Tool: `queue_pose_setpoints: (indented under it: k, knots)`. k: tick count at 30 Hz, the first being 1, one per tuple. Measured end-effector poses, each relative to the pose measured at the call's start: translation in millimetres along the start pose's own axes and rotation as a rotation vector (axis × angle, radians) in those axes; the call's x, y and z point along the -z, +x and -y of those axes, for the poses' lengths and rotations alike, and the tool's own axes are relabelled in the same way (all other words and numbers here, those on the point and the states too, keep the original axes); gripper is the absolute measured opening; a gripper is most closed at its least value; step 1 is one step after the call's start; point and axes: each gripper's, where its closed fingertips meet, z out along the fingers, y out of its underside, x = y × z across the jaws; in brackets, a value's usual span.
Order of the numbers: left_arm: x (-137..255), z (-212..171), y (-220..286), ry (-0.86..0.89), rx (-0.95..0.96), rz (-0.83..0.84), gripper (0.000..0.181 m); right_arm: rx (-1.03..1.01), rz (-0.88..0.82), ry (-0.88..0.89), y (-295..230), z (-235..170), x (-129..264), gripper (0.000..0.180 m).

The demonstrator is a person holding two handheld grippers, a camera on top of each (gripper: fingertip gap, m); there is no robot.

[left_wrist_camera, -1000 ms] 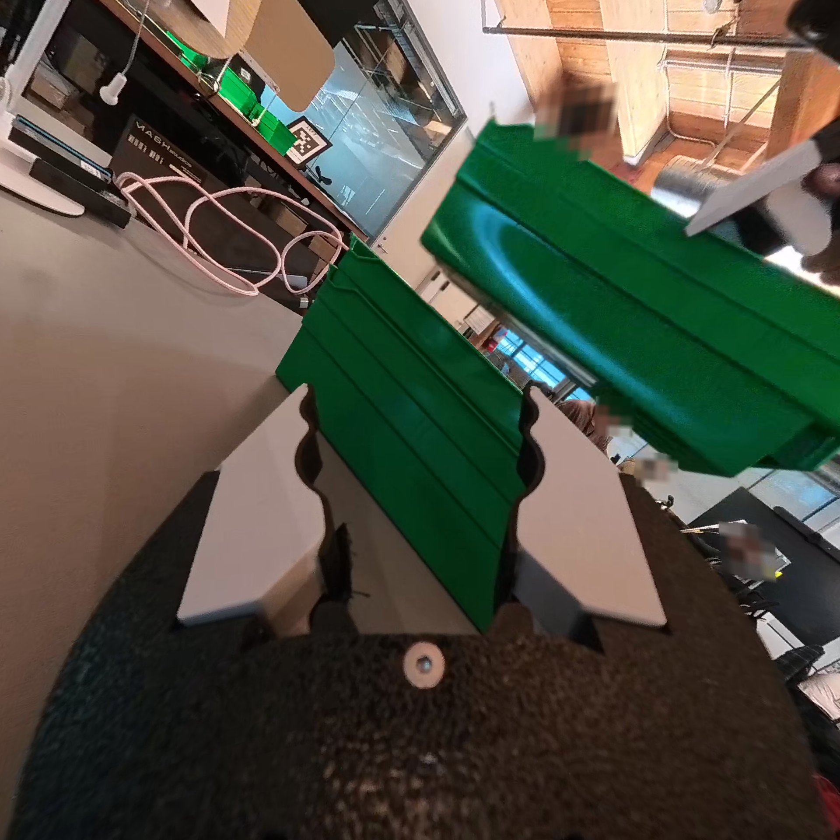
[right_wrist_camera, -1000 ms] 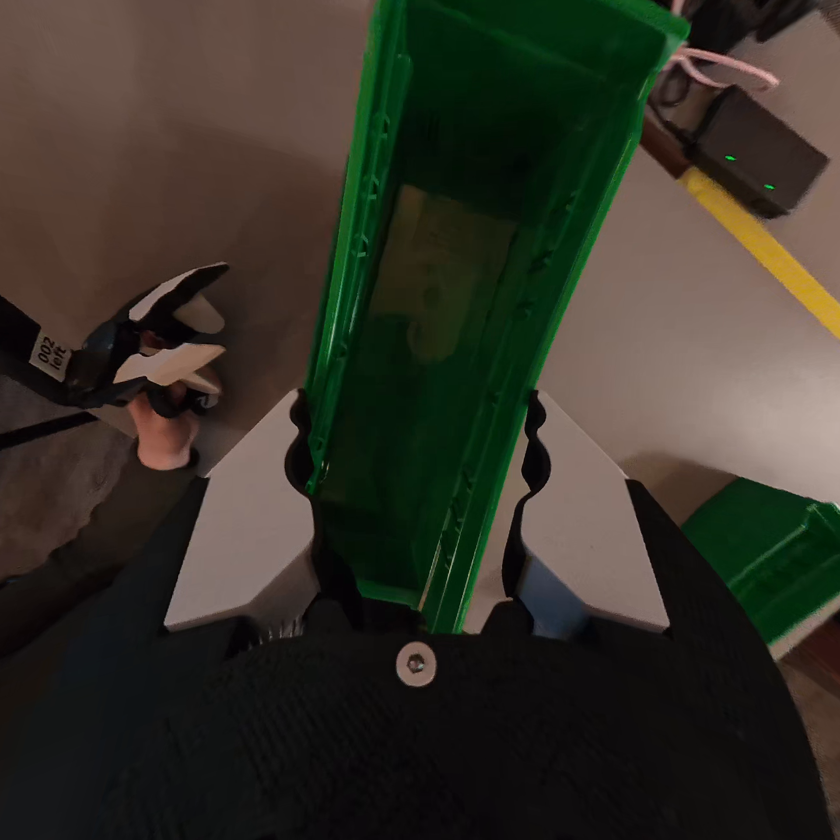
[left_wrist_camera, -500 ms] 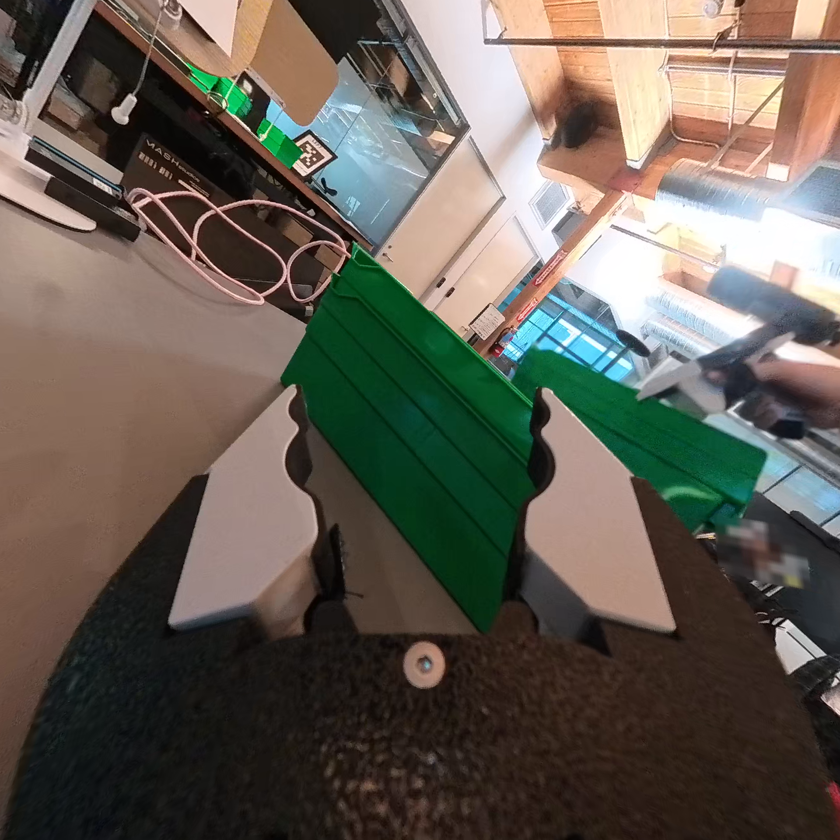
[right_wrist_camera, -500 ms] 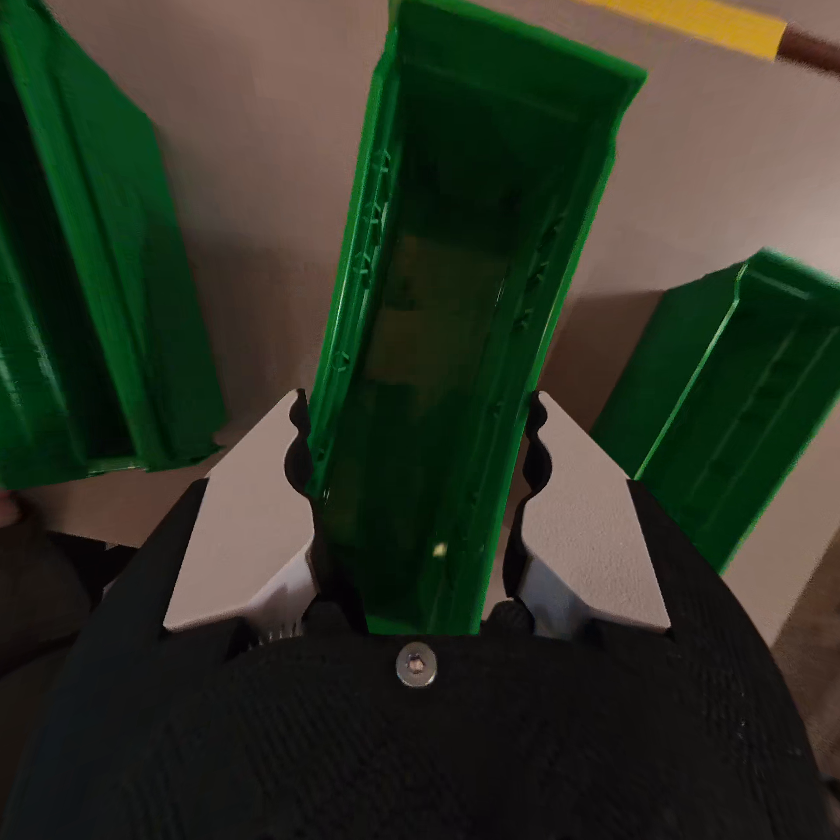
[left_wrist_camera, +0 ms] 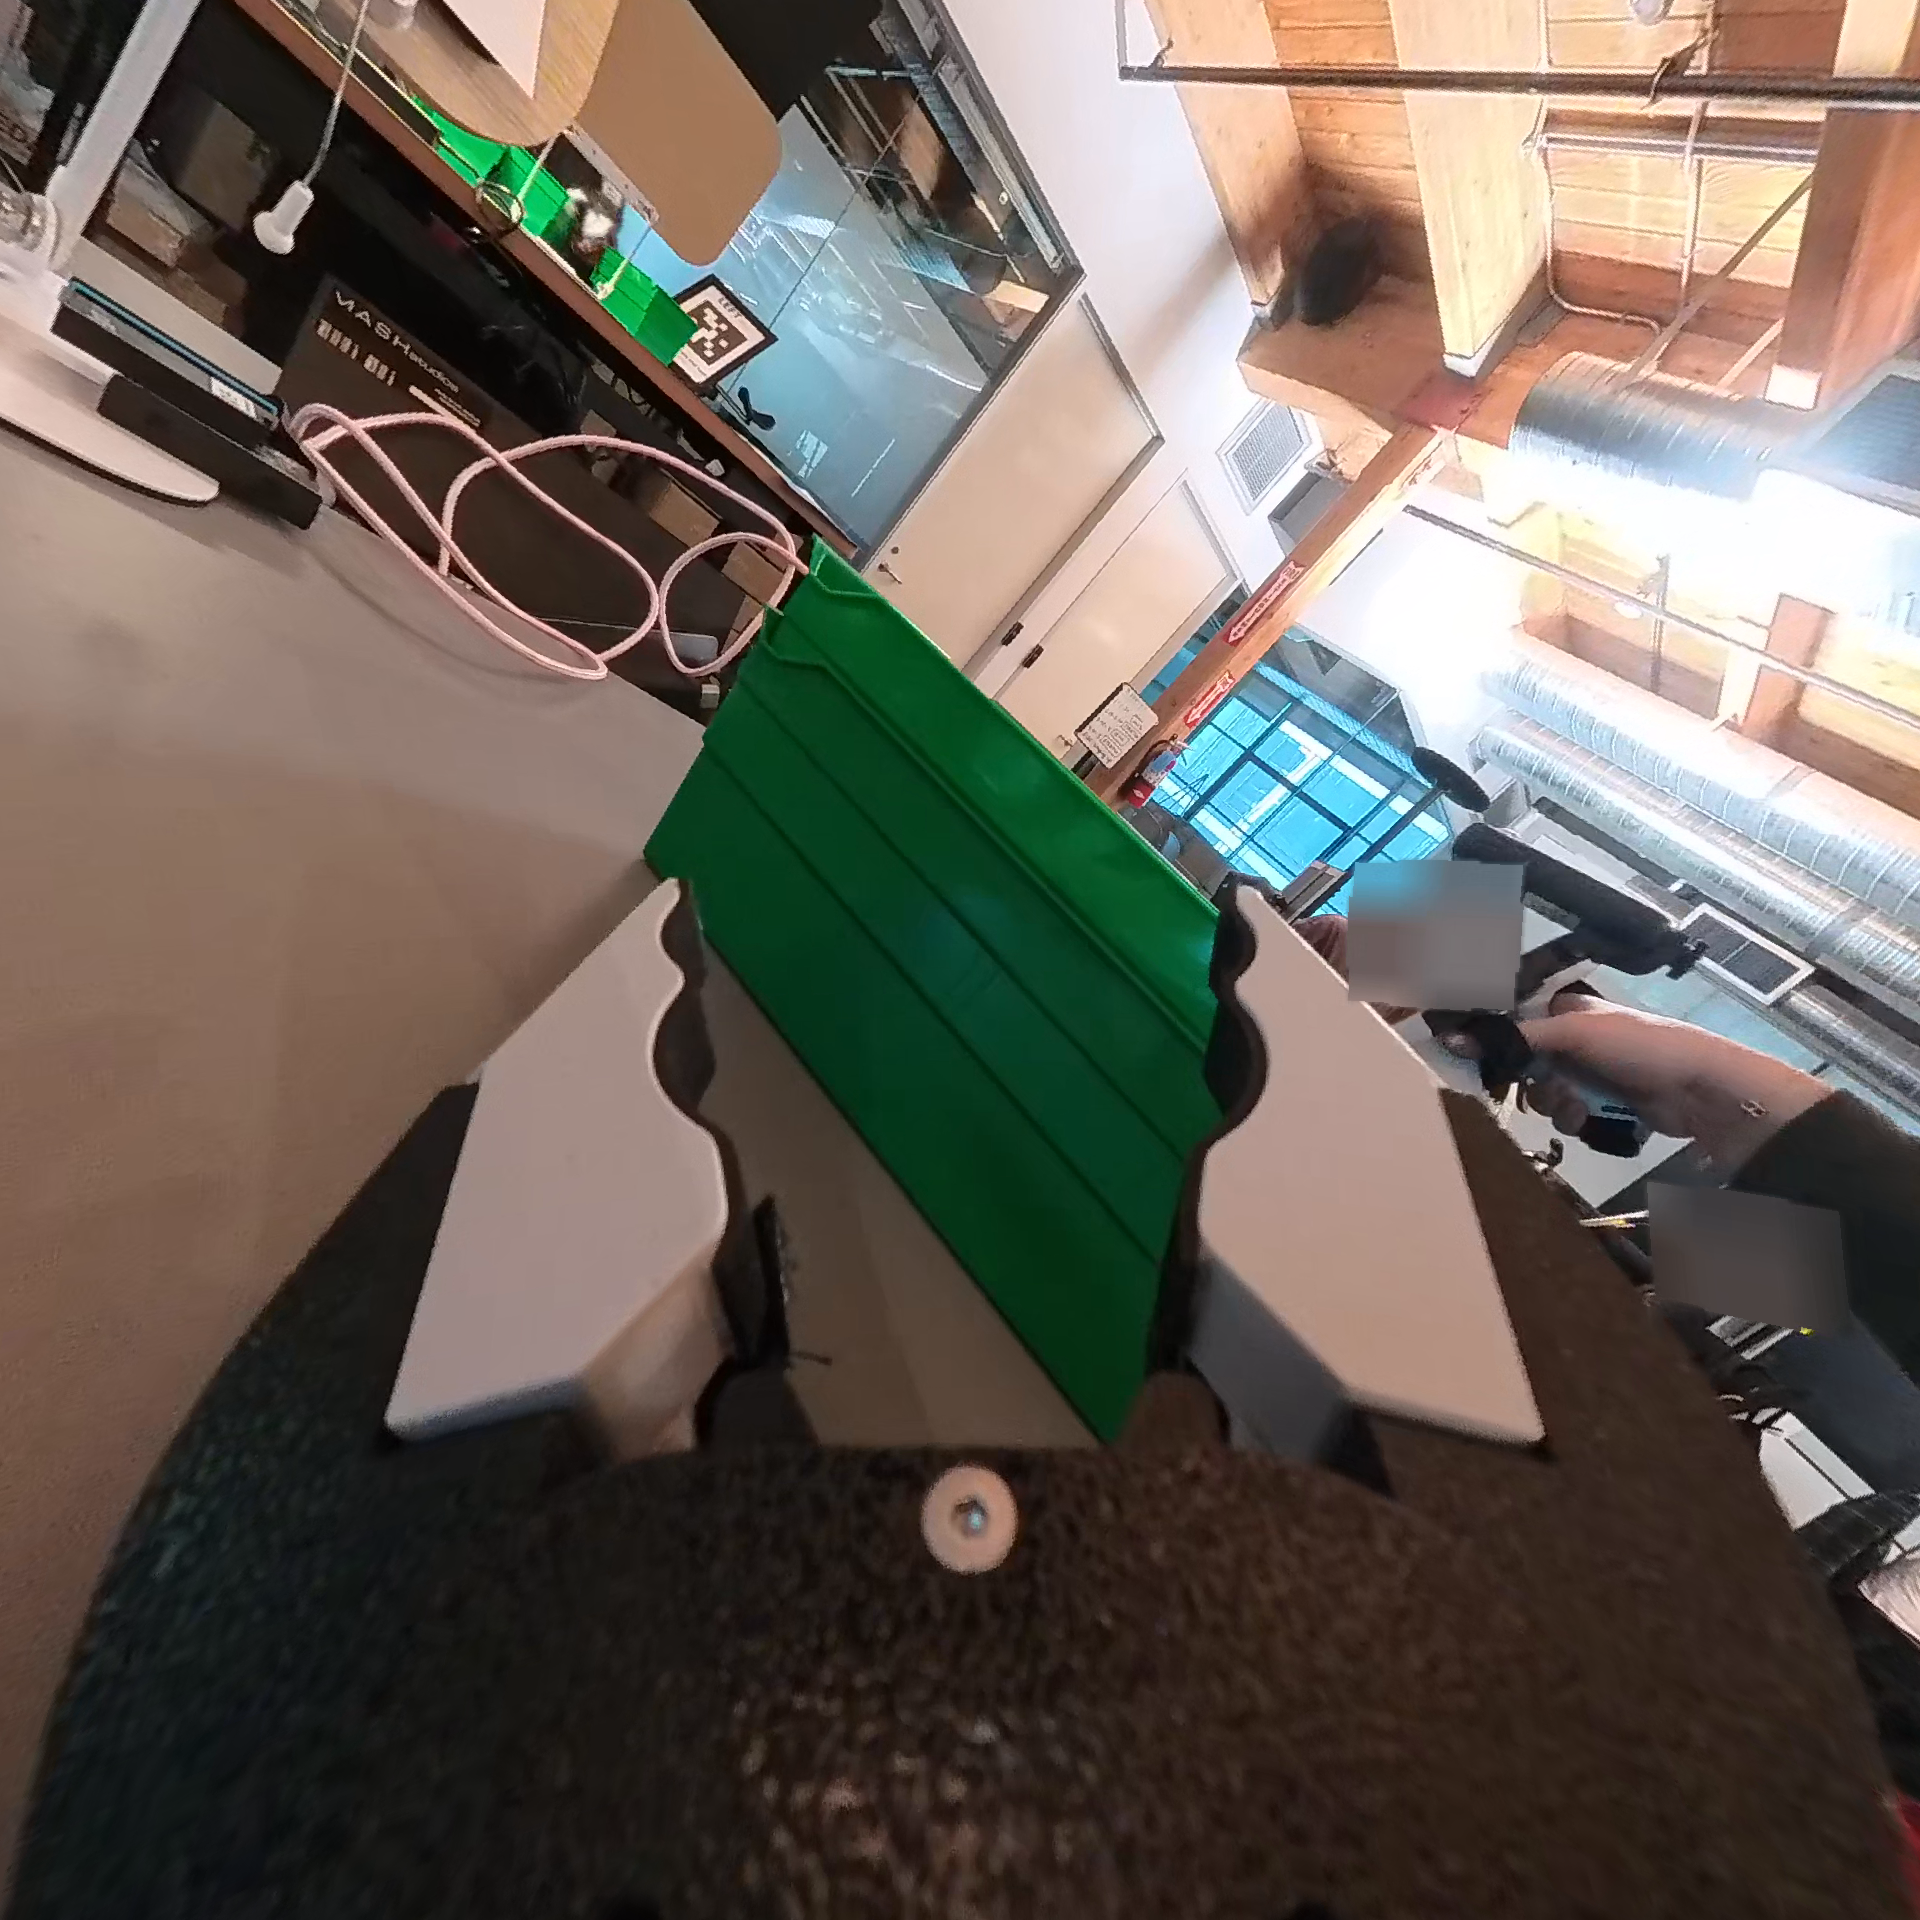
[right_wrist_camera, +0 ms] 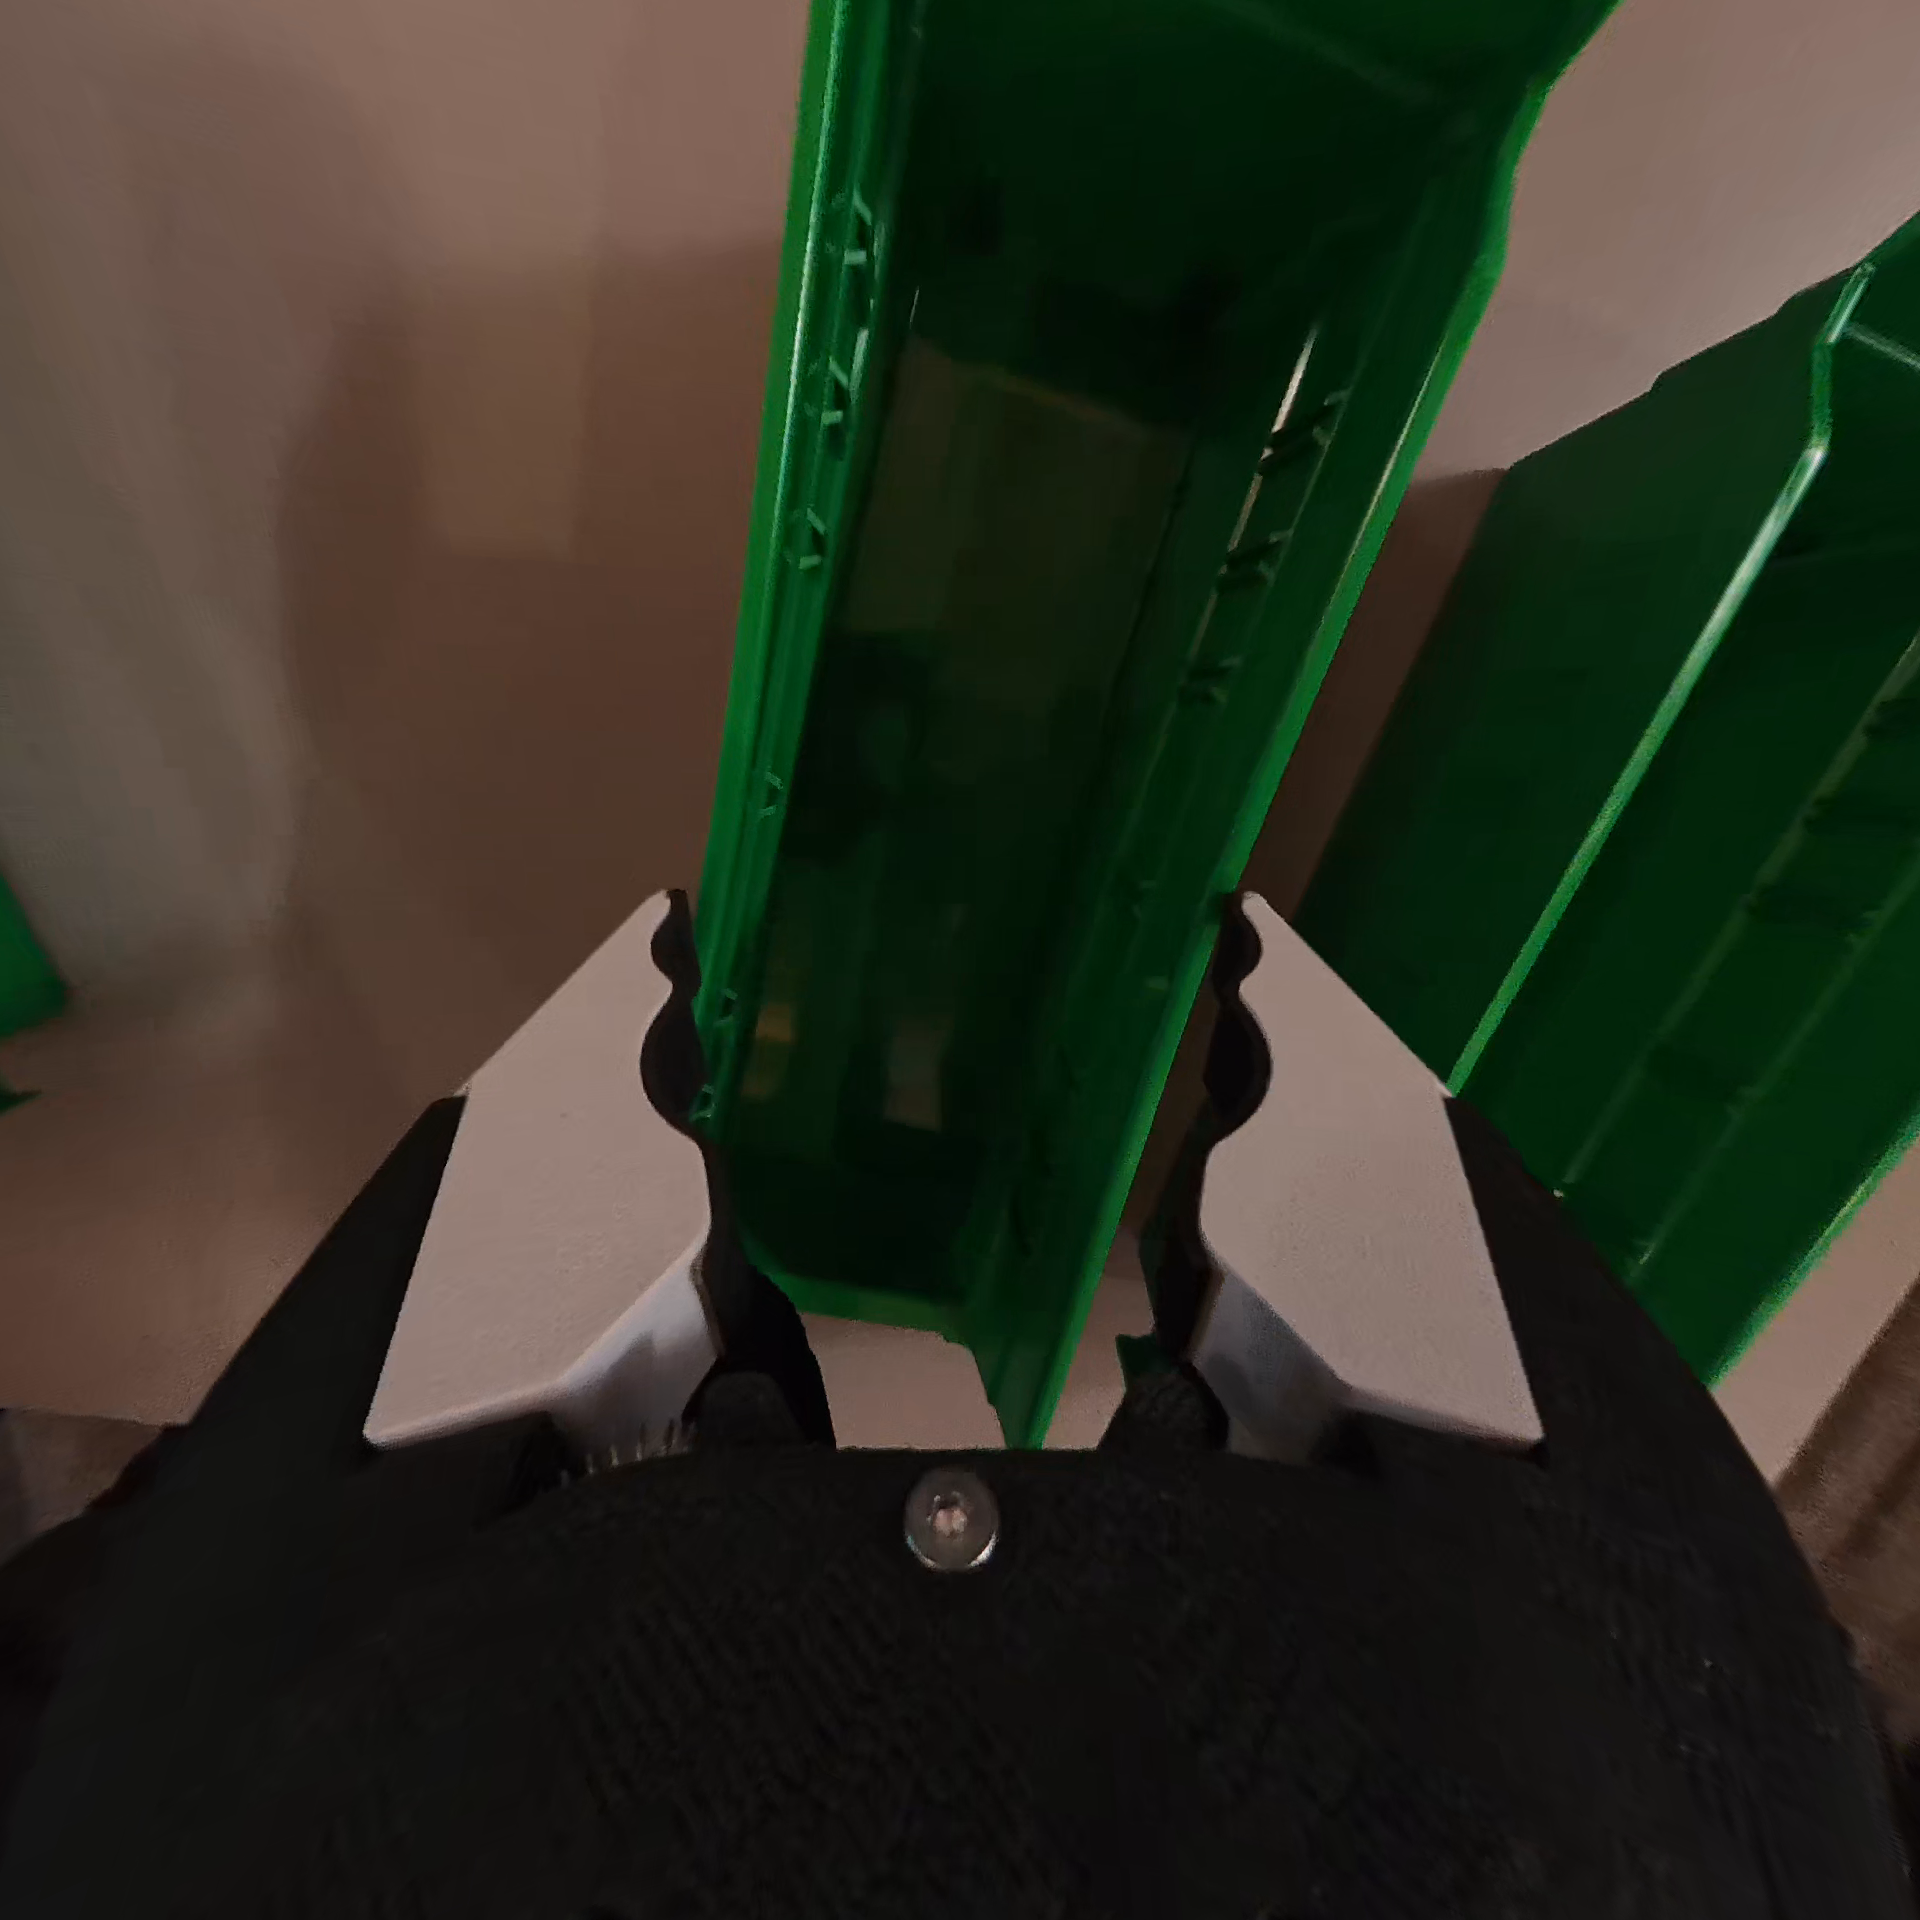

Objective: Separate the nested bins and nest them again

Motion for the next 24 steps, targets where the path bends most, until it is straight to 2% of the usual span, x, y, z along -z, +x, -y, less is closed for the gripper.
queue_pose_setpoints:
  k: [4,7,11,13,15,19,24]
  knots:
    - [-0.4,-1.1,-0.4,-0.006,0.003,0.001,0.096,0.003,-0.035,-0.033,-1.3,-3.6,-1.4,0.113]
    - [-0.2,-0.9,-0.6,-0.004,0.002,0.003,0.096,0.018,-0.051,0.034,-8.7,14.6,20.9,0.127]
    - [-1.3,-1.7,-0.4,-0.011,0.004,0.001,0.095,0.083,0.180,0.169,-88.5,48.0,68.2,0.129]
    - [-1.6,-1.9,0.2,-0.010,0.009,-0.004,0.094,0.169,0.220,0.179,-133.4,54.7,76.6,0.134]
    - [-1.4,-2.3,0.9,-0.010,0.012,-0.007,0.094,0.277,0.219,0.160,-177.4,55.5,73.4,0.142]
    - [0.3,0.3,0.6,0.004,0.025,-0.011,0.094,0.397,0.337,0.098,-273.4,51.1,62.5,0.155]
    - [0.0,0.1,1.7,0.004,0.032,-0.020,0.094,0.483,0.204,0.044,-314.3,62.9,33.0,0.160]
